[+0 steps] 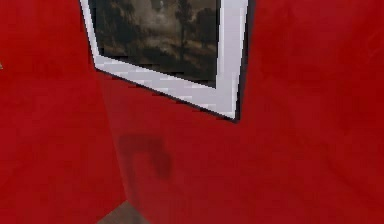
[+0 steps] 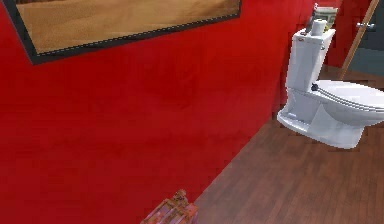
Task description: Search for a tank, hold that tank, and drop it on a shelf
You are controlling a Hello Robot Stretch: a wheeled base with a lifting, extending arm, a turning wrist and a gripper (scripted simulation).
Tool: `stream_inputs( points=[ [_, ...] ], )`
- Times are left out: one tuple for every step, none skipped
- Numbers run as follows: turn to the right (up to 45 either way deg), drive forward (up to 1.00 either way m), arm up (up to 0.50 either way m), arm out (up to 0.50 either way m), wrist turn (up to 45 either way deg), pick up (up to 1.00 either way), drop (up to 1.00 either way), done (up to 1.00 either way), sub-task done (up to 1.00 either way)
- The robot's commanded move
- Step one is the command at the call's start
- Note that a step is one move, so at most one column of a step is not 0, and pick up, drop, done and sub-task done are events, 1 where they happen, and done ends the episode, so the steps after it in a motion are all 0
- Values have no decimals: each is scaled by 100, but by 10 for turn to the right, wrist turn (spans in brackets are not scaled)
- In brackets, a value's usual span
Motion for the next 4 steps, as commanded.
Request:
stream_inputs(
  points=[
    [0, 0, 12, 0, 0, 0, 0, 0, 0],
    [0, 0, 0, 16, 0, 0, 0, 0, 0],
    [0, 0, 0, 0, 450, 0, 0, 0, 0],
    [0, 0, 0, 0, 450, 0, 0, 0, 0]
  ],
)
